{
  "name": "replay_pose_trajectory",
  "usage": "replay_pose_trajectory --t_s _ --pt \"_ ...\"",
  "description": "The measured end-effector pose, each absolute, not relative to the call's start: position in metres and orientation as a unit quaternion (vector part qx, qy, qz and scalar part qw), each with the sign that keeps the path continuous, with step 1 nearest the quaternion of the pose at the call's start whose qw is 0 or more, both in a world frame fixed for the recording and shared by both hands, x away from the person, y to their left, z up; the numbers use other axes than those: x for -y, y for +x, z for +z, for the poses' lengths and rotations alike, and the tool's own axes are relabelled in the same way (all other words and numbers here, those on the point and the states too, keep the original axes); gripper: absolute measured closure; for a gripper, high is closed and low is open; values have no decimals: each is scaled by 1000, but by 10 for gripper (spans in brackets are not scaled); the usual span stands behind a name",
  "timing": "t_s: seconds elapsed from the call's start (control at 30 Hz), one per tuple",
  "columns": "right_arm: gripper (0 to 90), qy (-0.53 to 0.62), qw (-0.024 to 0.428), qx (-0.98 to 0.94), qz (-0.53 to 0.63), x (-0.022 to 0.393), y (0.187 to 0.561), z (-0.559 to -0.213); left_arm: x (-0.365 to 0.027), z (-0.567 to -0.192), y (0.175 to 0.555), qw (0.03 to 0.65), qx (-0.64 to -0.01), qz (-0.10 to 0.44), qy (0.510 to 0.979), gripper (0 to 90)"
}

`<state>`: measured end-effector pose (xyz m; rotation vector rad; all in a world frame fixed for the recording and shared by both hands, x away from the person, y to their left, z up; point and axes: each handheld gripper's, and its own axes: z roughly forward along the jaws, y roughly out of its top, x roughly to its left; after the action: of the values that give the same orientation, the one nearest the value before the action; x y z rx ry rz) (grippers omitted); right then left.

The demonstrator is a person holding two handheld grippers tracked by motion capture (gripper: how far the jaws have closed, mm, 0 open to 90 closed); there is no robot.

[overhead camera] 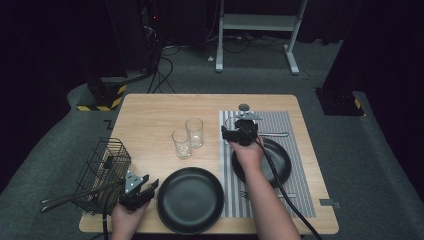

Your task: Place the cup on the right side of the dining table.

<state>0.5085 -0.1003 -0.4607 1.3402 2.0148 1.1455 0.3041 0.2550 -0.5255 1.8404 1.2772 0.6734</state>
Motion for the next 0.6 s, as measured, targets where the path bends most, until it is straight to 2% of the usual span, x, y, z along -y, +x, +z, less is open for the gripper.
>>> replay_pose_trajectory --t_s 0.6 --pt "131 482 234 -721 439 105 497 -441 -255 -525 304 390 -503 266 724 548"
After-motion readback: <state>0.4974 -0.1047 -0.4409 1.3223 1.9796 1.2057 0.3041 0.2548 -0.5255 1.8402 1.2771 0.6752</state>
